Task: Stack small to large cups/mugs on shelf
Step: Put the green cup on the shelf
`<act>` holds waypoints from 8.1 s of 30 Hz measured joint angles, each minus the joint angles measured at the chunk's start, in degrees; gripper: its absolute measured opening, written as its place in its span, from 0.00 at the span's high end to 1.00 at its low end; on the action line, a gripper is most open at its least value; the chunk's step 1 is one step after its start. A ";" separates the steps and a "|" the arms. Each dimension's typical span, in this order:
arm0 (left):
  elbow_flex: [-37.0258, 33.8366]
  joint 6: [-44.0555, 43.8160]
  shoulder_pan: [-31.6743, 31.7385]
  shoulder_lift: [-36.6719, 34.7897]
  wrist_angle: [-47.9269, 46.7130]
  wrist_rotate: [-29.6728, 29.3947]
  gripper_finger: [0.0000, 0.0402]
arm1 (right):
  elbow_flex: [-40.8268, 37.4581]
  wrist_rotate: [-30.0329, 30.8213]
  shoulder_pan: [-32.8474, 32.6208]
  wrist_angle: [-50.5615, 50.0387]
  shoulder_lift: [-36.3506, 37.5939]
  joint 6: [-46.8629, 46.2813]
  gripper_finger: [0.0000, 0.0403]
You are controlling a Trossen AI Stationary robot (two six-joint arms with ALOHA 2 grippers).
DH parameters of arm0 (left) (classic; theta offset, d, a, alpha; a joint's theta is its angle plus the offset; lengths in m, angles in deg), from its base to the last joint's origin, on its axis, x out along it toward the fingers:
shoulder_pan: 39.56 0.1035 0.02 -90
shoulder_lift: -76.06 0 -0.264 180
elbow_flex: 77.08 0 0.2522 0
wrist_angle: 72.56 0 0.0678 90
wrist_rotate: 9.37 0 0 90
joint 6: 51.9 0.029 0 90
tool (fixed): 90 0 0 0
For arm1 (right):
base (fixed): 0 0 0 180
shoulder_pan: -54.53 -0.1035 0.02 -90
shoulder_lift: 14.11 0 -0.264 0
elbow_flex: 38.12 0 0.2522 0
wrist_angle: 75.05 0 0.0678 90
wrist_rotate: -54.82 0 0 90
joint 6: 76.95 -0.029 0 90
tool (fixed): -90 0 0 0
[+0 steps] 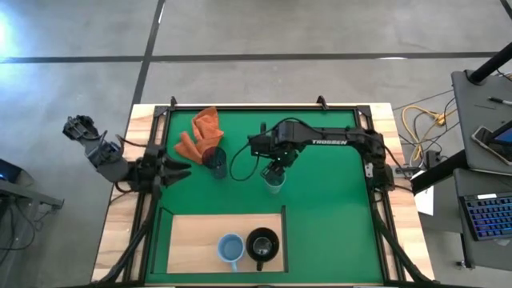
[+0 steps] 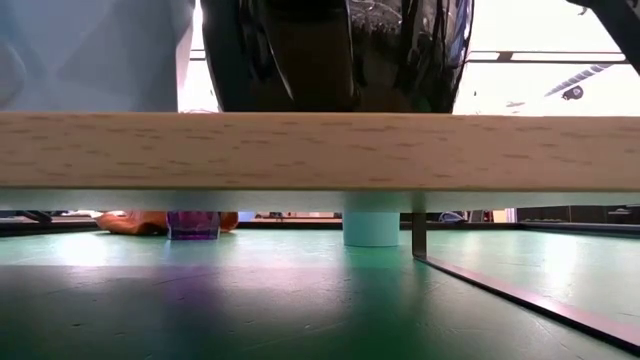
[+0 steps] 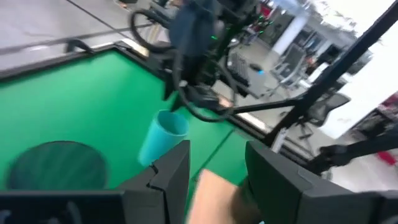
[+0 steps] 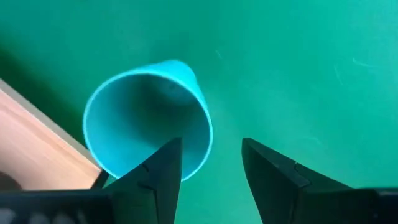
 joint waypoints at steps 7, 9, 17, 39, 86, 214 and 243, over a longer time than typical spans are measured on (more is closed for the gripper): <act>0.19 0.13 0.03 -8.62 -5.73 -0.95 0.65 | -2.46 0.02 -0.99 4.41 0.04 -5.73 0.60; 0.46 0.10 0.05 -11.21 -6.69 -1.24 0.65 | -3.89 0.34 -0.89 6.74 0.04 -7.42 0.61; -0.03 1.35 0.03 -16.22 -9.48 -0.88 0.65 | -10.41 0.41 -0.94 10.65 -0.01 -11.00 0.65; -0.10 1.35 0.03 -16.17 -14.32 -0.71 0.65 | 8.67 1.00 -3.92 10.59 -0.06 -12.66 0.98; -0.69 -1.74 0.01 -3.68 -17.92 8.99 0.65 | 20.89 -4.68 -4.65 28.44 -18.72 0.64 0.81; 34.63 -14.61 -4.14 52.28 -44.04 39.53 1.00 | 20.76 17.61 -7.77 4.87 -3.78 -9.67 0.52; 34.70 -9.21 -0.05 56.36 -36.09 41.98 1.00 | 20.69 18.15 -8.06 4.85 -3.78 -8.84 0.52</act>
